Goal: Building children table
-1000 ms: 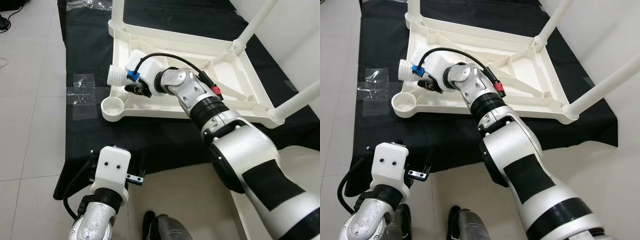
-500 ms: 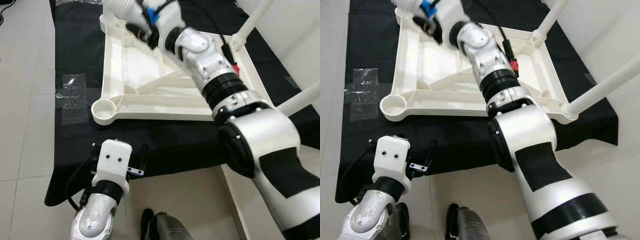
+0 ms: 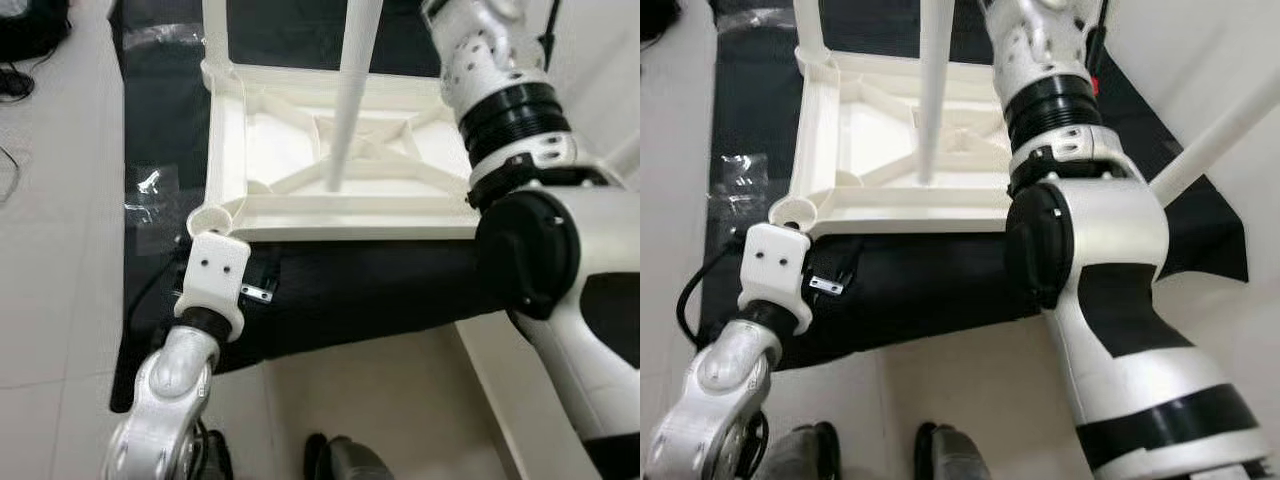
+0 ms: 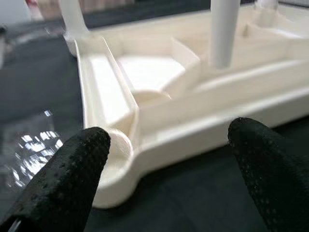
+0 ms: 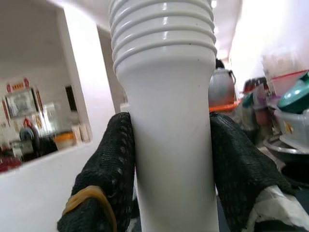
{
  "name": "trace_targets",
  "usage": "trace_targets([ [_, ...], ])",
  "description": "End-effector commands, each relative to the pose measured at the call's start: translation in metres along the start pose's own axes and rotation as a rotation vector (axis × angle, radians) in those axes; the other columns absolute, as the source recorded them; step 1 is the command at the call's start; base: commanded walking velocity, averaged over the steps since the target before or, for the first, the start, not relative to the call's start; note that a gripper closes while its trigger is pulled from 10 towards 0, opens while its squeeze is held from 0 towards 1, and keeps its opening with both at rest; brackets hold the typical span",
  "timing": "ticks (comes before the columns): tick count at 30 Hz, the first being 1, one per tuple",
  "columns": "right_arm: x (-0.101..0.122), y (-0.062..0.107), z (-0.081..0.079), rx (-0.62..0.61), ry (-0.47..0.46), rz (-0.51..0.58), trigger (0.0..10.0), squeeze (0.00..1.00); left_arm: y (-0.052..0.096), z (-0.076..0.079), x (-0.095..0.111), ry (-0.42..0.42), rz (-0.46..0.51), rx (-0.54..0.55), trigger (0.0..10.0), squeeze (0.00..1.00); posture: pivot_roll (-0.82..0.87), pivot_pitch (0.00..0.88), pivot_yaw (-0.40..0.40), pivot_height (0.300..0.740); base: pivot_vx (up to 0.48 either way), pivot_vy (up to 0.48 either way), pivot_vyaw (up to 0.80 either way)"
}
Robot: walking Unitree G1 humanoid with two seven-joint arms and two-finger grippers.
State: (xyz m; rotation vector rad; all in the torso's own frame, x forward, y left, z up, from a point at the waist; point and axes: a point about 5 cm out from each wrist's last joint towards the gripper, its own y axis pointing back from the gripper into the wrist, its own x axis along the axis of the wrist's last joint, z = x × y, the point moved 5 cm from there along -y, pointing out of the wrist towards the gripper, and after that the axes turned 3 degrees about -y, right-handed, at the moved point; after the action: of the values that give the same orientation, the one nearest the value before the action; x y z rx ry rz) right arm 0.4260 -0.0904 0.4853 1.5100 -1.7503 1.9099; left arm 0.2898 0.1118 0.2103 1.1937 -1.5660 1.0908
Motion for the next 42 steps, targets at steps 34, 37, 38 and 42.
trace_targets([
  [34,-0.068,0.072,-0.057,0.099,-0.288,-0.127,0.0,0.00,-0.057,0.012,-0.008,-0.082,0.002,-0.305,10.0,0.00,0.04,0.027,-0.074,0.740,0.000,0.000,0.00],
  [37,-0.067,0.072,-0.060,0.103,-0.294,-0.127,0.0,0.00,-0.061,0.012,-0.011,-0.075,-0.007,-0.298,10.0,0.00,0.04,0.028,-0.073,0.740,0.000,0.000,0.00],
  [38,-0.066,0.073,-0.061,0.106,-0.296,-0.126,0.0,0.00,-0.063,0.012,-0.012,-0.076,-0.008,-0.290,10.0,0.00,0.04,0.028,-0.073,0.740,0.000,0.000,0.00],
  [42,-0.064,0.074,-0.063,0.111,-0.298,-0.129,0.0,0.00,-0.067,0.011,-0.013,-0.068,-0.009,-0.276,10.0,0.00,0.04,0.031,-0.068,0.740,0.000,0.000,0.00],
])
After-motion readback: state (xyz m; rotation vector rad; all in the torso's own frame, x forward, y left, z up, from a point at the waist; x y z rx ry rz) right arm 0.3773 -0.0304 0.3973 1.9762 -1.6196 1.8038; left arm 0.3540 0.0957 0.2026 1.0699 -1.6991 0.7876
